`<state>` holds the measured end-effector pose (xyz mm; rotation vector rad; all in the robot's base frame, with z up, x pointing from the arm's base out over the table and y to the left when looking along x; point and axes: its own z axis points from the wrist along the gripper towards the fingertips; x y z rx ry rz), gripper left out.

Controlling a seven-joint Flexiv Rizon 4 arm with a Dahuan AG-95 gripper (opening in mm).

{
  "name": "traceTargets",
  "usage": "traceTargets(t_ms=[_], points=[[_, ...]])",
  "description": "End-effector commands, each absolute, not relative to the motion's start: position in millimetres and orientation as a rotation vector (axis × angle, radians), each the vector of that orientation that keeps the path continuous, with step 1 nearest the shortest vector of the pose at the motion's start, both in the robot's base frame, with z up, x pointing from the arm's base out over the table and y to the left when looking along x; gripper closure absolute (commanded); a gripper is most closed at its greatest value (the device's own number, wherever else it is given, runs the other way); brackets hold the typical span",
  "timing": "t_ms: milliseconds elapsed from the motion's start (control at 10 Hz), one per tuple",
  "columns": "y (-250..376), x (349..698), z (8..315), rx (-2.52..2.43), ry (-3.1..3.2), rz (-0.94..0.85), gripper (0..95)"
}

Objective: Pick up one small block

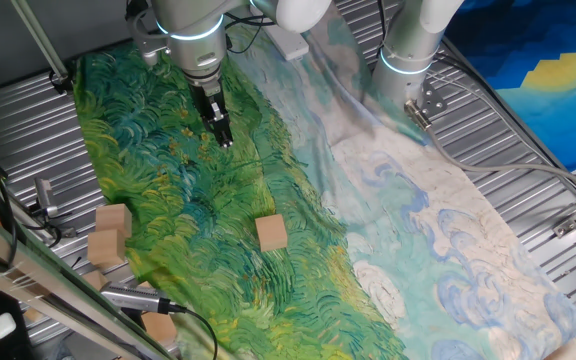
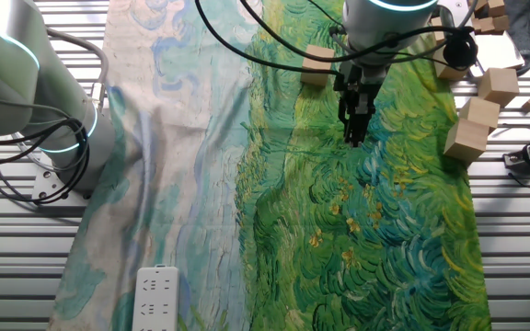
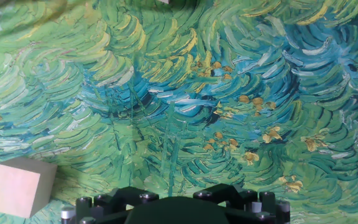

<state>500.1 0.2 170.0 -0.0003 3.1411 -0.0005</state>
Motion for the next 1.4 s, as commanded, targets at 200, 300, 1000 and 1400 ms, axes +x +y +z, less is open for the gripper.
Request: traceTargets(t_ms=[200,300,1000,1400], points=[[0.0,500.0,170.0,-0.044,3.117,0.016,95.0],[0.0,500.0,170.0,-0.044,3.118,0.016,95.0],[0.0,500.0,170.0,-0.044,3.118,0.015,95.0],[0.0,500.0,170.0,-0.044,3.118,0.015,95.0]])
